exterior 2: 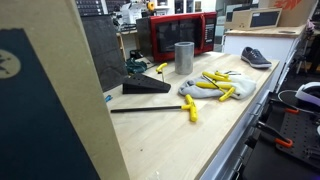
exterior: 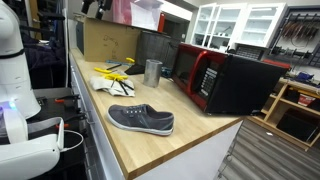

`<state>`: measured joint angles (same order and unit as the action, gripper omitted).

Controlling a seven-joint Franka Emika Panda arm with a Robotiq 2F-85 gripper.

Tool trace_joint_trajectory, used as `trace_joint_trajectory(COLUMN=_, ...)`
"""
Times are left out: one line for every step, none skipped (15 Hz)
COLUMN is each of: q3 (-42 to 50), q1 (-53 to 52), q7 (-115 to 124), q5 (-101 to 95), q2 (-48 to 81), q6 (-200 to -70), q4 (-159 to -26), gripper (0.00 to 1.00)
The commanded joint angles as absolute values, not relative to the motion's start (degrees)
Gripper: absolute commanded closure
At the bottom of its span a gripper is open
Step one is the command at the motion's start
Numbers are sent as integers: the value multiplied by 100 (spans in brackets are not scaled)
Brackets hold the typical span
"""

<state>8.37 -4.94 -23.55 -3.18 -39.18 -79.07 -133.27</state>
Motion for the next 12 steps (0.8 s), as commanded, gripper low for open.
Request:
trace_joint_trajectory(q3=819, q1=-449, q7=-2074, q5=-89, q2=-2998, q6=-8363, q4=-12720, gripper=0)
trace_joint_trajectory(q3=775, q1=-465, q7=-2005, q5=-9, q2=-2779, q6=-8526, q4=-12590, gripper=0)
trace_joint_trajectory(q3=1048, q1=-304, q7=-2415, q5=-211, q2=-2950, q6=-8675, q4=-12827, gripper=0)
trace_joint_trajectory(q3=1003, q1=-285, q7=-2402, q5=-263, q2=-2758, q6=-8760, q4=-12745, gripper=0)
trace_joint_trajectory(q3=1012, q1=-269, q7=-2489, q5=-274, q2=-2572, q6=-8851, q4=-12696, gripper=0)
trace_joint_trajectory(q3=1003, q1=-241, q7=-2534, q5=-269, q2=-2444, q6=-8947, q4=-12665, gripper=0)
trace_joint_trajectory(q3=998, q1=-237, q7=-2612, q5=-255, q2=-2309, q6=-8971, q4=-12585, gripper=0)
trace_joint_trajectory(q3=978, q1=-221, q7=-2657, q5=-271, q2=-2228, q6=-9083, q4=-12574, gripper=0)
trace_joint_trajectory(q3=914, q1=-234, q7=-2638, q5=-259, q2=-2155, q6=-9192, q4=-12579, gripper=0)
trace_joint_trajectory(q3=837, q1=-236, q7=-2559, q5=-281, q2=-2122, q6=-9385, q4=-12620, gripper=0)
trace_joint_trajectory(q3=764, q1=-246, q7=-2487, q5=-280, q2=-2103, q6=-9554, q4=-12661, gripper=0)
trace_joint_trajectory(q3=692, q1=-254, q7=-2430, q5=-279, q2=-2081, q6=-9804, q4=-12740, gripper=0)
